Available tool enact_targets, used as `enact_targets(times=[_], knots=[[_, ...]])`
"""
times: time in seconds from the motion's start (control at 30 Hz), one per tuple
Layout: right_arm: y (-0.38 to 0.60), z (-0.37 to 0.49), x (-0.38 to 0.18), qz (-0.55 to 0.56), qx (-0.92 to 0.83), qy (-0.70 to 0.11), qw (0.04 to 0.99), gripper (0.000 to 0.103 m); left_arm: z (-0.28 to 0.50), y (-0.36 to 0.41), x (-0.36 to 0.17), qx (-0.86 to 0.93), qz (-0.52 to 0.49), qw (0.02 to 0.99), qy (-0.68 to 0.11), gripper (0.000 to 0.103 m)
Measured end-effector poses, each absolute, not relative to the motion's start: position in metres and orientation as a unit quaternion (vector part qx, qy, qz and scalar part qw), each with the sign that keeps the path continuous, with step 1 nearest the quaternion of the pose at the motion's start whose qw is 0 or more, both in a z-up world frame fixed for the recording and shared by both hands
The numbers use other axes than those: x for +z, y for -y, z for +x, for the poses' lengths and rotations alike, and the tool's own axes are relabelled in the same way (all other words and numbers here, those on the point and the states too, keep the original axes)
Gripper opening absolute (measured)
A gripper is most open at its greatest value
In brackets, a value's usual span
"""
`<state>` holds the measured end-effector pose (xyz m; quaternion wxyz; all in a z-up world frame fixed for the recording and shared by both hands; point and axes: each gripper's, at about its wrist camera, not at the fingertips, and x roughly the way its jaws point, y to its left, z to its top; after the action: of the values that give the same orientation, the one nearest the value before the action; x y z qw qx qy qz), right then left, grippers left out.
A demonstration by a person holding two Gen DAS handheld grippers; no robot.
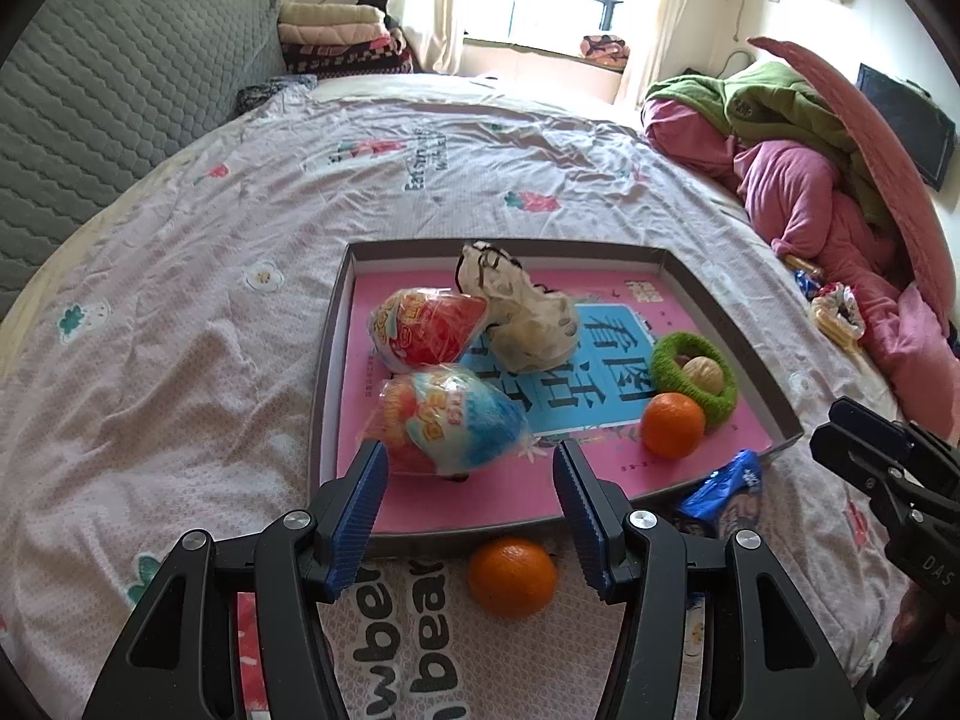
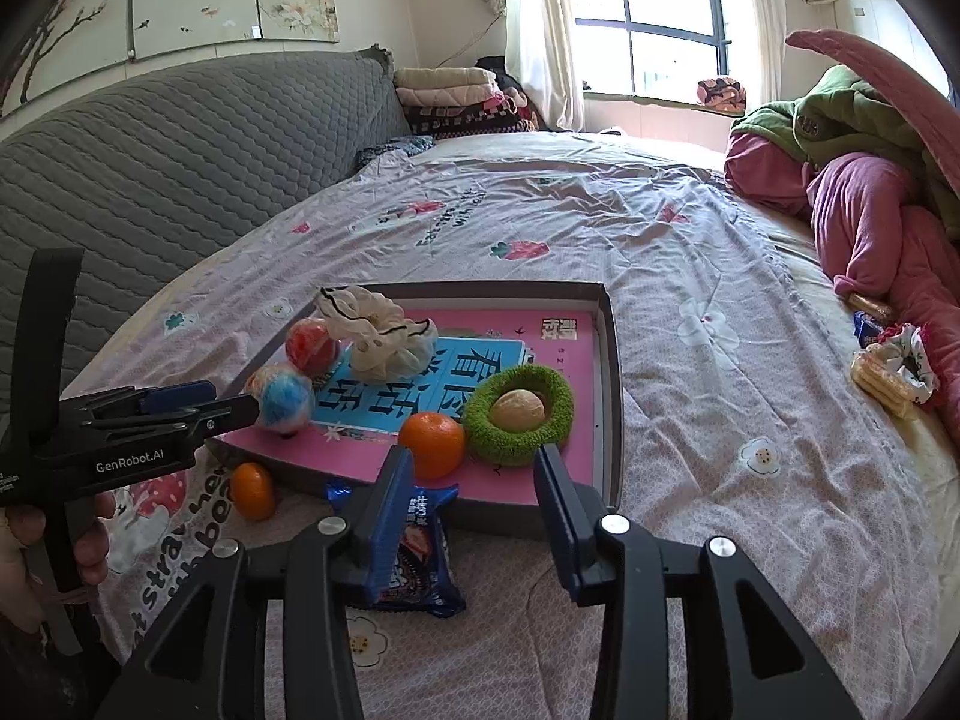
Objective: Organize objects
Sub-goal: 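Withdraw both open tools back from the tray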
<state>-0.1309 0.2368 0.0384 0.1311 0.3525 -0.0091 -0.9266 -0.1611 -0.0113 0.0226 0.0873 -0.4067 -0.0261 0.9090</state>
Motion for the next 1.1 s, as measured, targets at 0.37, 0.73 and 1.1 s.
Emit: enact_targets(times=[0.37,0.73,1.1], knots=[[-0.234,-0.113,0.063,0.327,-0.936,0.007,0.132,0.051,-0.138,0.012,0.058,0.921,-0.377,0.090,0.028,0.059],[-0.229,-0.092,0.087,0.303,-0.943,0.003,0.136,0.056,-0.114,0.015,0.085,0.929,-0.357,0.087,0.036,0.060],[-0.222,-0.074,0.107,0.282,-0.949,-0.006,0.141,0.057,-0.092,0.017,0.110,0.938,-0.334,0.084,0.035,0.073]])
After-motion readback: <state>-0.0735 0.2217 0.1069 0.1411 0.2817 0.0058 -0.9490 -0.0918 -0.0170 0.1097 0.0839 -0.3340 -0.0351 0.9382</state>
